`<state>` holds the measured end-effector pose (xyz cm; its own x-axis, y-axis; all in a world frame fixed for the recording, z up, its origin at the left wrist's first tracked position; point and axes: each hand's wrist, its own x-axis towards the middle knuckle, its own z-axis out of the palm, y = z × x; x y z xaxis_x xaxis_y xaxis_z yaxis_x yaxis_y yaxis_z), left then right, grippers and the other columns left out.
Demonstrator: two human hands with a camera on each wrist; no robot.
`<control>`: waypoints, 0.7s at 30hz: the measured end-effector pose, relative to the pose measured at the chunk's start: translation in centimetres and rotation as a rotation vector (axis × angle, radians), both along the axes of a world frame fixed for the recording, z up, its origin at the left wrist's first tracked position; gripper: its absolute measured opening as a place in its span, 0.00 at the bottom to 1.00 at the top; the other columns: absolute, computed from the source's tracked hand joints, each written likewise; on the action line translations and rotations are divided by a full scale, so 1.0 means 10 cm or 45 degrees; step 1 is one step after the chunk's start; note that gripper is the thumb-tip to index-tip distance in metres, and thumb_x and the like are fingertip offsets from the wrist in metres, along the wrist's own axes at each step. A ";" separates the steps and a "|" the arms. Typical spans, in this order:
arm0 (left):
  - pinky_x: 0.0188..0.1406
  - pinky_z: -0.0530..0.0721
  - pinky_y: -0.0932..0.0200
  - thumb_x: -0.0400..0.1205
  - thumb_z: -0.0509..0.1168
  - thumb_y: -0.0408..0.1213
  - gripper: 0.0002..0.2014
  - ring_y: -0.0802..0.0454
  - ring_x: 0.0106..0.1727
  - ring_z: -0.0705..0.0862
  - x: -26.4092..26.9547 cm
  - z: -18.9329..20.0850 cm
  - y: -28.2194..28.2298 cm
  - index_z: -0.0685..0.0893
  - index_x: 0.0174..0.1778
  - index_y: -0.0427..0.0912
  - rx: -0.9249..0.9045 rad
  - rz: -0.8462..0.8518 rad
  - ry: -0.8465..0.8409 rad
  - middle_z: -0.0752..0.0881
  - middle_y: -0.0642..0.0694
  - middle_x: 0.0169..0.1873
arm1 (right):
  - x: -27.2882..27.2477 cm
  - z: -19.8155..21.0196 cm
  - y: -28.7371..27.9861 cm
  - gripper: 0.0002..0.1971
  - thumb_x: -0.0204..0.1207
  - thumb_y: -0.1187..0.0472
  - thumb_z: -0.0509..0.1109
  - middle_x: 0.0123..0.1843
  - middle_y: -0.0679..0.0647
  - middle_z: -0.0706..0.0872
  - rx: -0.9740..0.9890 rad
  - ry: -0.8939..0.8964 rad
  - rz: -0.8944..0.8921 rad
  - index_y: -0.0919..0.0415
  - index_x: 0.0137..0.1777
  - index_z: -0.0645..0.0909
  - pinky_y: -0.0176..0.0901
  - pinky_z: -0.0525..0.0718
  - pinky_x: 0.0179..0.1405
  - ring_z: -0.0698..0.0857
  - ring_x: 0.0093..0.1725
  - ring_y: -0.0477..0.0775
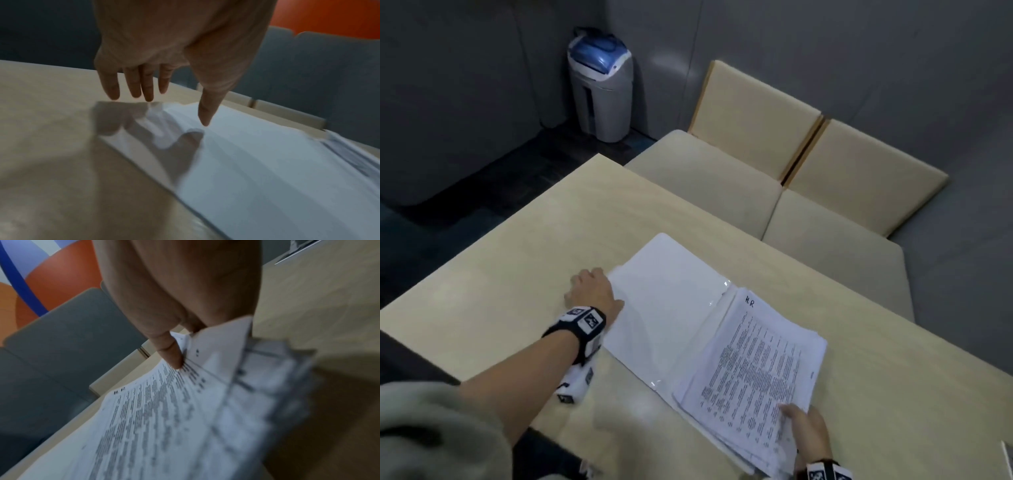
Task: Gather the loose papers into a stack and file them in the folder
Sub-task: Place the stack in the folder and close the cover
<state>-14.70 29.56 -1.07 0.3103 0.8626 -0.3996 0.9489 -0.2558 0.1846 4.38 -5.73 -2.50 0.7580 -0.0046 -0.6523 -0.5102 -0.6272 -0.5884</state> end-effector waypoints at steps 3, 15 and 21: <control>0.67 0.79 0.46 0.73 0.77 0.49 0.40 0.35 0.71 0.75 -0.12 -0.06 0.17 0.67 0.74 0.33 -0.129 0.027 0.031 0.72 0.34 0.71 | -0.12 -0.07 0.08 0.15 0.80 0.71 0.68 0.61 0.65 0.87 -0.043 -0.078 0.031 0.69 0.66 0.80 0.59 0.81 0.69 0.85 0.58 0.65; 0.62 0.80 0.52 0.76 0.67 0.64 0.25 0.60 0.55 0.91 -0.30 0.80 0.04 0.93 0.53 0.47 -1.083 -0.031 -0.952 0.95 0.55 0.53 | 0.02 -0.13 0.29 0.24 0.80 0.55 0.71 0.71 0.70 0.82 -0.097 -0.149 0.066 0.70 0.71 0.81 0.58 0.79 0.71 0.82 0.67 0.70; 0.75 0.72 0.48 0.89 0.53 0.54 0.25 0.55 0.73 0.83 0.20 0.44 -0.72 0.91 0.59 0.43 -1.638 -0.131 -1.077 0.88 0.47 0.69 | 0.15 -0.11 0.30 0.20 0.83 0.56 0.69 0.60 0.68 0.82 0.021 -0.148 -0.040 0.75 0.61 0.81 0.50 0.74 0.55 0.79 0.57 0.64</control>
<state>-12.68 22.40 3.37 0.8566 0.0459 -0.5140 0.4454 0.4371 0.7813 5.85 -2.78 -3.63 0.8282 -0.0197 -0.5601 -0.4571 -0.6020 -0.6547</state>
